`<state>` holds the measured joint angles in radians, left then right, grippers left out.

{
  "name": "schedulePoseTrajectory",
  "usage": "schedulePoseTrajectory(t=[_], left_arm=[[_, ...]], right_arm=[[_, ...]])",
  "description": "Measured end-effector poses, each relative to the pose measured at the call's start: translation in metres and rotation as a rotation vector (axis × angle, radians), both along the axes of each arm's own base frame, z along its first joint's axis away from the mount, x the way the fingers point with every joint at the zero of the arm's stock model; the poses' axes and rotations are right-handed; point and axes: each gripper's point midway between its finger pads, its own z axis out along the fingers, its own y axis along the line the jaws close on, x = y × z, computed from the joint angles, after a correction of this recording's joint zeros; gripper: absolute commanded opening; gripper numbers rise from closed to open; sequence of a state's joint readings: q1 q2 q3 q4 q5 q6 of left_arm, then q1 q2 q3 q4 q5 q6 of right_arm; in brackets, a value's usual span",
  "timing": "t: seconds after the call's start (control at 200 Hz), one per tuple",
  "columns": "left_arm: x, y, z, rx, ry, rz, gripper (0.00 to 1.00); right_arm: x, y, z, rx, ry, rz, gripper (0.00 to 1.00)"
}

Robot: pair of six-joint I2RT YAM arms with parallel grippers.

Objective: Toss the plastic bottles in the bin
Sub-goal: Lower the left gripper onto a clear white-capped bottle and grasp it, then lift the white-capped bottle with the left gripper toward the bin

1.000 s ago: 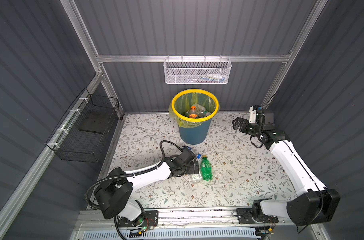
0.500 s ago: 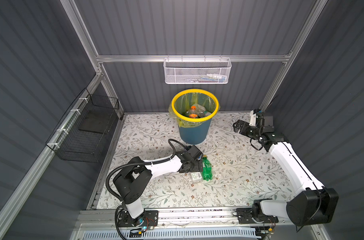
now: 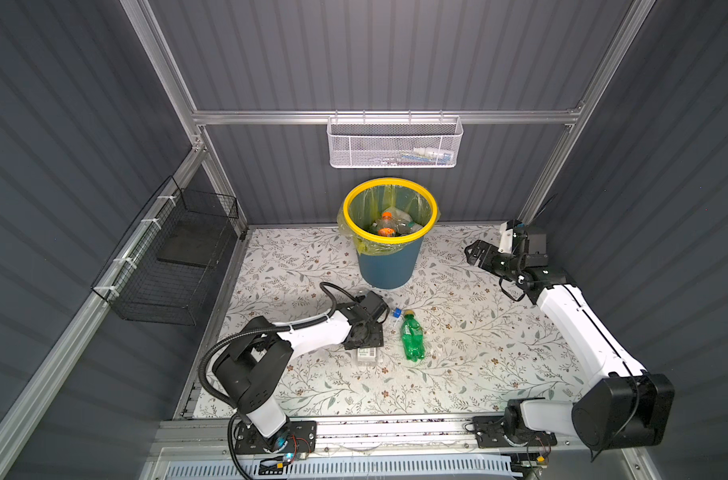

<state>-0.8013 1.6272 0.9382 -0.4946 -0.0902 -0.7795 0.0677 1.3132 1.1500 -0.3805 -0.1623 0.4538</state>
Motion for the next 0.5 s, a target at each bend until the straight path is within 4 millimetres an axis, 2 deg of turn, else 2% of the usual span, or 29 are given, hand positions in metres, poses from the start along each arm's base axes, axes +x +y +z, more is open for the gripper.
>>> schedulePoseTrajectory(t=[0.115, 0.215, 0.335, 0.5], left_arm=[[-0.003, 0.017, -0.001, 0.042, 0.006, -0.009, 0.85], [-0.005, 0.019, -0.002, 0.059, 0.009, -0.029, 0.87], [-0.006, 0.021, -0.002, 0.068, 0.011, -0.047, 0.81], [-0.006, 0.021, -0.002, 0.076, 0.009, -0.063, 0.65]], right_arm=[[0.001, 0.003, -0.001, 0.02, -0.002, 0.004, 0.98], [0.001, 0.004, -0.004, 0.032, 0.005, 0.008, 0.98], [0.0, 0.006, -0.004, 0.048, 0.009, 0.01, 0.98], [0.0, 0.007, -0.005, 0.051, 0.011, 0.013, 0.97]])
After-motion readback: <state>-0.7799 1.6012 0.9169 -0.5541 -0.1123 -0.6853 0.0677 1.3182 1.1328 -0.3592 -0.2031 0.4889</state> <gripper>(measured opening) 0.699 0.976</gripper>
